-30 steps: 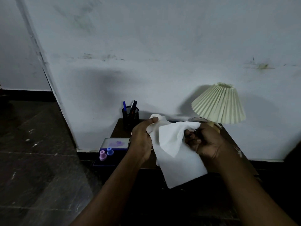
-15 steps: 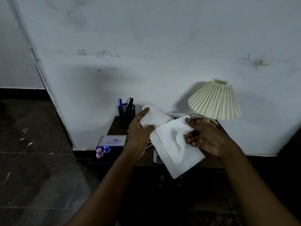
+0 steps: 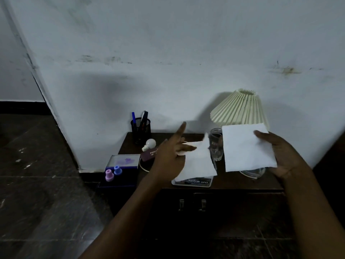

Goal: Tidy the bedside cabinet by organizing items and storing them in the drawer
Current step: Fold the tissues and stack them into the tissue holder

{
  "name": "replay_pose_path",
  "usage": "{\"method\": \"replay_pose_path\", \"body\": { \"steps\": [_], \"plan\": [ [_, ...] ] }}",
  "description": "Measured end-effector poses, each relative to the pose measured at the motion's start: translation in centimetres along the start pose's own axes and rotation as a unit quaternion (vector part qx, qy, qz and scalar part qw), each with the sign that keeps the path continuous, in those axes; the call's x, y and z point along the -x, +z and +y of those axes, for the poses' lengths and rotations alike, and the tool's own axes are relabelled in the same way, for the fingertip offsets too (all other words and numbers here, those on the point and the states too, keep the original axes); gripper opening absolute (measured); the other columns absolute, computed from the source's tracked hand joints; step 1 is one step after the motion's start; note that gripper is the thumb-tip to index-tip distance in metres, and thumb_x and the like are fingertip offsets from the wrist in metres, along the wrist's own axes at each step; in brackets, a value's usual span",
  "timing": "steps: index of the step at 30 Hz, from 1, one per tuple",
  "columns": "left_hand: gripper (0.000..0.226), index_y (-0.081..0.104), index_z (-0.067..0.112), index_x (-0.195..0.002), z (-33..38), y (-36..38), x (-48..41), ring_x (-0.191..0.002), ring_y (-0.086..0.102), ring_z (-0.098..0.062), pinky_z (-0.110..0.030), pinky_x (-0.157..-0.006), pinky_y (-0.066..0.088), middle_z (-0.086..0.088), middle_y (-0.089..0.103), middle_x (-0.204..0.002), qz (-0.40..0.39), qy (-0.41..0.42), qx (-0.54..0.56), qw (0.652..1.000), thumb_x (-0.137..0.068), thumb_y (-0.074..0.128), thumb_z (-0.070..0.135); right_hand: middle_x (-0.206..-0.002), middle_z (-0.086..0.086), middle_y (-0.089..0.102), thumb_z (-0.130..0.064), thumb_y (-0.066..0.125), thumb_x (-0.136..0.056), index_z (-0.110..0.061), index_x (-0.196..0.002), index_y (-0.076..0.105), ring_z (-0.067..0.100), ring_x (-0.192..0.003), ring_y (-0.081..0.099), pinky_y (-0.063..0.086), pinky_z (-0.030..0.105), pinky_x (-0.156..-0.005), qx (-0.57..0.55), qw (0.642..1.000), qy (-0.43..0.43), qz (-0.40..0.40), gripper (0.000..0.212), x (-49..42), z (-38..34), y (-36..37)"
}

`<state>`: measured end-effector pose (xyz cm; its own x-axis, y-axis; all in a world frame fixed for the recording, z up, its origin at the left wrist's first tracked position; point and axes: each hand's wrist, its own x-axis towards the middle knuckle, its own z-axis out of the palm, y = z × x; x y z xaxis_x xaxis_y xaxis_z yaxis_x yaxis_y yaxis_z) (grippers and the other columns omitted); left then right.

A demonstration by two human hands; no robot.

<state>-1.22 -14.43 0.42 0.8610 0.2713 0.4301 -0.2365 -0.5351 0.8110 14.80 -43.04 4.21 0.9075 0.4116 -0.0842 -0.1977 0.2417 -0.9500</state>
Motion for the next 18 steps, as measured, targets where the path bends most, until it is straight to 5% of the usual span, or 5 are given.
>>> {"method": "replay_pose_path", "body": {
  "steps": [4,7,9,12,18],
  "plan": [
    [0.081,0.038,0.044,-0.145,-0.1,-0.9,0.9,-0.137,0.056,-0.016,-0.066,-0.121,0.023,0.019,0.072,-0.119,-0.119,0.018,-0.045,0.992,-0.072,0.051,0.009,-0.126,0.015,0.073,-0.027,0.067,-0.096,-0.004,-0.133,0.064,0.037,-0.113,0.071,0.063,0.052,-0.073,-0.005,0.998,-0.057,0.034,0.043,-0.3,0.1,0.0],
    [0.064,0.065,0.032,-0.137,-0.3,-2.0,1.9,-0.151,0.032,-0.004,-0.042,-0.129,0.006,0.034,0.059,-0.135,-0.126,0.012,-0.034,0.991,-0.074,0.055,0.024,-0.117,0.012,0.077,-0.028,0.068,-0.098,-0.009,-0.126,0.069,0.031,-0.101,0.077,0.064,0.046,-0.067,0.002,0.995,-0.087,0.056,0.033,-0.1,0.2,0.6],
    [0.045,0.078,0.033,-0.119,-0.3,-2.7,2.1,-0.151,0.031,-0.002,-0.014,-0.122,0.013,0.023,0.059,-0.145,-0.125,0.011,0.052,0.991,-0.081,0.055,0.025,-0.113,0.009,0.079,-0.029,0.068,-0.098,-0.015,-0.119,0.071,0.028,-0.097,0.078,0.064,0.041,-0.064,0.011,0.993,-0.1,0.053,0.025,0.1,0.2,1.2],
    [0.036,0.08,0.023,-0.115,-0.2,-2.7,1.9,-0.134,0.057,-0.012,-0.028,-0.109,0.046,0.004,0.07,-0.134,-0.049,-0.025,0.197,0.979,-0.096,0.052,0.036,-0.115,0.01,0.078,-0.029,0.07,-0.095,-0.016,-0.116,0.072,0.028,-0.096,0.078,0.063,0.039,-0.063,-0.002,0.995,-0.098,0.021,0.025,0.2,0.7,3.2],
    [0.037,0.068,0.029,-0.122,-2.2,-1.6,0.2,-0.104,0.066,-0.002,-0.027,-0.087,0.055,0.017,0.069,-0.112,0.08,-0.186,0.018,0.979,-0.088,0.08,0.037,-0.11,0.006,0.08,-0.023,0.067,-0.1,-0.017,-0.118,0.073,0.027,-0.098,0.077,0.064,0.038,-0.073,0.133,0.985,-0.07,-0.083,0.019,0.1,4.7,9.6]
  ]
}}
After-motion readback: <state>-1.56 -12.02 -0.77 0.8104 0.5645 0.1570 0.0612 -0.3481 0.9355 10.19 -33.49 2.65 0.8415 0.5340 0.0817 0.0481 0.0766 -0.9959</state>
